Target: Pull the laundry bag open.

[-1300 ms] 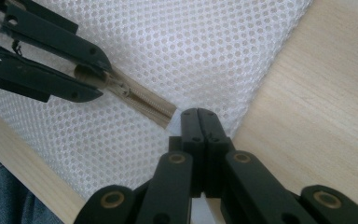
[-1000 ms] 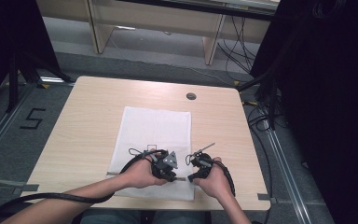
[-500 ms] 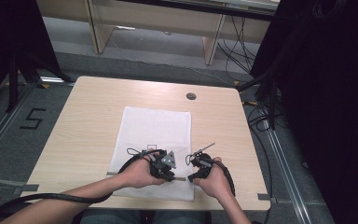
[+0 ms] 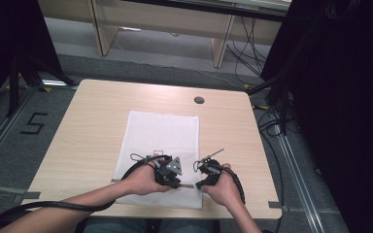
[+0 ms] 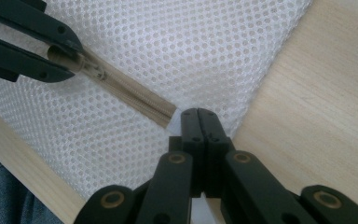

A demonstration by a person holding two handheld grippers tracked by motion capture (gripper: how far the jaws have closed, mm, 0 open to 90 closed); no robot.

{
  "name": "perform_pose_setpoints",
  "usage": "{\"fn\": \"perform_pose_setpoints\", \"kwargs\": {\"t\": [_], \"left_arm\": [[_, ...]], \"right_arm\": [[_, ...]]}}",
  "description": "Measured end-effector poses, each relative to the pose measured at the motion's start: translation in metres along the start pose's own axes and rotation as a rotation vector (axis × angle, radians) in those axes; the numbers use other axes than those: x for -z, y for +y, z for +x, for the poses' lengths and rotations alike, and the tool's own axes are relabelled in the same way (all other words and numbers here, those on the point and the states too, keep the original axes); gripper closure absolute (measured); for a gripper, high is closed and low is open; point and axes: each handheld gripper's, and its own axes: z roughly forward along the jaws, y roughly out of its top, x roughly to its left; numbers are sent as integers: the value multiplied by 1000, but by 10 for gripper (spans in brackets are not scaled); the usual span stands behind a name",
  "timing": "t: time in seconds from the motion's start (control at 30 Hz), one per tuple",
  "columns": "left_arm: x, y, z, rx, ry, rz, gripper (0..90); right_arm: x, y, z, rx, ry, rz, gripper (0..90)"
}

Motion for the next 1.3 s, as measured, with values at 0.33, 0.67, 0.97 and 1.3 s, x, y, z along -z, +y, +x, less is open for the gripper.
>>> {"fn": "perform_pose_setpoints", "kwargs": {"t": [0.33, 0.67, 0.97, 1.3], "left_arm": [[3, -4, 0, 6, -2, -7, 817], [6, -6, 0, 3, -3, -8, 817], [9, -8, 1, 7, 2, -7, 817], [11, -10, 1, 2, 1, -13, 817]], "right_arm": [[0, 0, 1, -8, 3, -1, 900], [0, 0, 1, -9, 0, -5, 900], [0, 1, 2, 2, -11, 10, 900], [0, 1, 2, 1, -6, 9, 900]]}}
